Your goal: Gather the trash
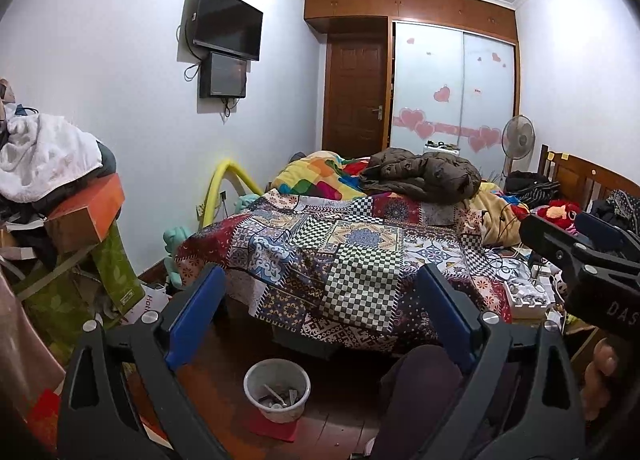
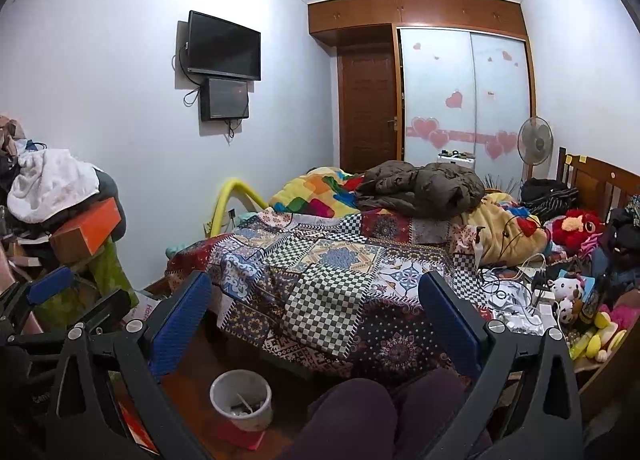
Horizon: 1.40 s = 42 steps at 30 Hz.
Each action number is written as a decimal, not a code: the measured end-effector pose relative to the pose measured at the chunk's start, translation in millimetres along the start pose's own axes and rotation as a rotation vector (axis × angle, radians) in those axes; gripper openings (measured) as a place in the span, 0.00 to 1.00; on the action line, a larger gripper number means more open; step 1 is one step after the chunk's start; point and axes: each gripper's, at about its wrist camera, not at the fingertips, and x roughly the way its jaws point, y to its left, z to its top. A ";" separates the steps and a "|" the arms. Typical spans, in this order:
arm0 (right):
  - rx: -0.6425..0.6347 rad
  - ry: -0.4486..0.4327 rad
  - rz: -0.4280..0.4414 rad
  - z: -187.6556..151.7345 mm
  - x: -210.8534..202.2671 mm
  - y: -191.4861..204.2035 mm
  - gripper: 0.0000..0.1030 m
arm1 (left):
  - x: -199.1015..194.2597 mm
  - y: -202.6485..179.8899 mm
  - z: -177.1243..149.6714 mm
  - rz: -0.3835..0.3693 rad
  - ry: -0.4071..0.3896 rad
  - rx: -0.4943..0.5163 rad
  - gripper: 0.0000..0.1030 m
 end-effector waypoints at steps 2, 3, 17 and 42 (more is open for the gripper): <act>0.004 0.002 0.002 0.9 -0.2 -0.4 1.00 | -0.1 -0.1 0.2 -0.005 0.003 -0.005 0.95; 0.004 0.002 0.002 0.6 -0.1 -0.6 1.00 | 0.1 0.5 0.4 -0.007 0.004 -0.007 0.95; 0.002 0.000 0.002 1.6 -1.2 -1.6 1.00 | -2.8 2.7 3.6 -0.012 -0.005 -0.009 0.96; -0.002 0.000 0.008 5.3 -2.8 0.8 1.00 | -5.3 0.9 6.8 -0.019 -0.007 -0.007 0.96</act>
